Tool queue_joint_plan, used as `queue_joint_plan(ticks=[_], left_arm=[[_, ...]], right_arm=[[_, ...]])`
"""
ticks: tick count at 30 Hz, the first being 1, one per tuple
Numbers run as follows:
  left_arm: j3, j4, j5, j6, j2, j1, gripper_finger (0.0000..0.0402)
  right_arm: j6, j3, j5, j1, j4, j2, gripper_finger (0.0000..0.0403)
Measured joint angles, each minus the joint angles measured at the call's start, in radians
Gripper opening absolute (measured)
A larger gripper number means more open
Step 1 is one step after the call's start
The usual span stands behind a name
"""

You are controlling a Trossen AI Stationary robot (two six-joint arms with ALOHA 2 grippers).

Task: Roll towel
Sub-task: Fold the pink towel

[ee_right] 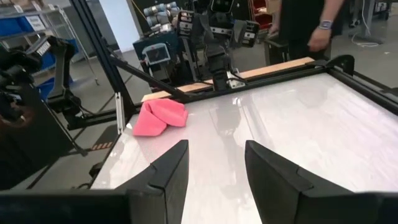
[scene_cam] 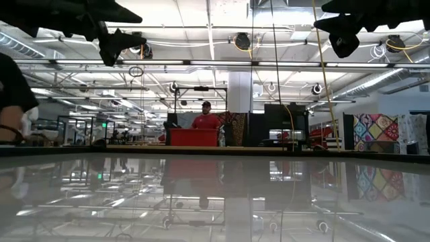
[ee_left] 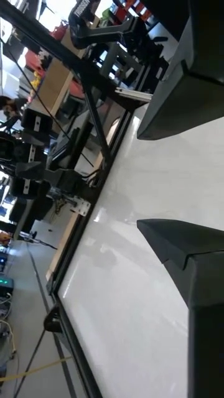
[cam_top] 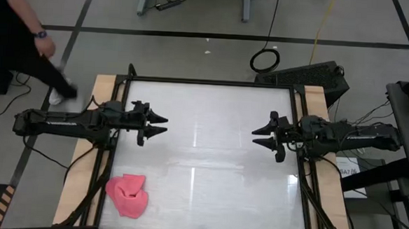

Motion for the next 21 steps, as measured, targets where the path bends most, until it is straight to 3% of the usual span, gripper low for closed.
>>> queue_joint_plan(ticks=[10,21], left_arm=[[0.0,-0.001,-0.005,-0.007,0.0,0.0,0.0224],[0.0,-0.003,-0.006,-0.007,0.0,0.0,0.0224]], right_arm=[[-0.022,0.0,0.001,0.0,-0.041,0.029,0.0148],[-0.033,0.0,0.0,0.0,-0.041,0.165,0.0148]])
